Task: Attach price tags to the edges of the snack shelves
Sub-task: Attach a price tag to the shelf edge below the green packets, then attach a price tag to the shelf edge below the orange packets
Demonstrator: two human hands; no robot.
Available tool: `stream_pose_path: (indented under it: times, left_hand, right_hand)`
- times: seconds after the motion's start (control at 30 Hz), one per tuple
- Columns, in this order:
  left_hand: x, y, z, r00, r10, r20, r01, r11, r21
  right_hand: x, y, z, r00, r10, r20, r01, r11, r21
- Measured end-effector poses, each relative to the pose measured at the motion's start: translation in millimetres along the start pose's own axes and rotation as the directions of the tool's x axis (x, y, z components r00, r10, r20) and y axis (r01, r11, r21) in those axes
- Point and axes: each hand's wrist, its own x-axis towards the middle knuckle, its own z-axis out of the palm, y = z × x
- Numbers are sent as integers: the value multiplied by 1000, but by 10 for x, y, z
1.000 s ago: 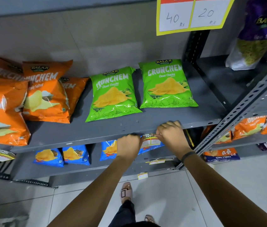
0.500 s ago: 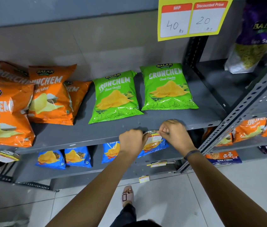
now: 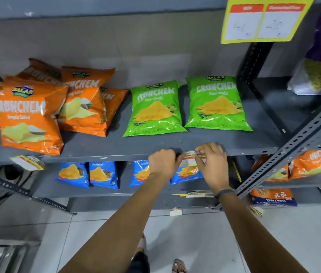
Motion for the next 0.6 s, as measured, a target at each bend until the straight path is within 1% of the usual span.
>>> stream_pose_path:
  times: [0.07,0.2,0.27,0.33,0.4,0.43,0.5,0.53,0.6]
  left_hand:
    - [-157,-324,-21,997,-49,-55,45,997,-61]
    - [-502,-1274,-71,958,-231,-171,190,956,-224]
    - [-679,-1838,-161,913,-353,-204,290,914,-283]
    - [-855,-2408,-275,848,-460,-263,376,872,-315]
    - [-981,-2939,-412,786,-511,-347,415,853,-317]
    - [-1020,-3181,-504,773,-494,-398,408,868,-284]
    - [-1032,-3617,-663,785,-376,-492,361,924,-129]
    - [-1010,-3801,-733,804,-309,-508,334,941,-44]
    - [-899,-4078,-859,863,-193,-466,275,955,113]
  right_hand:
    - [-67,-201,143,1000,4,8,-5,996,93]
    - [-155,-778,574,996,-24,87,-3,954,301]
    - [-182,-1151,869,984,-28,174,-46,912,408]
    - [-220,-1575,1195,956,-30,291,-126,856,501]
    - [-284,-2019,1547,907,-59,417,-202,808,553]
    - [-328,-2250,1752,874,-79,480,-234,796,558]
    - [-399,-2725,2121,801,-101,590,-295,791,536]
    - [-433,-2946,2285,764,-96,638,-337,783,522]
    - [-475,-3351,2520,699,-86,710,-418,756,504]
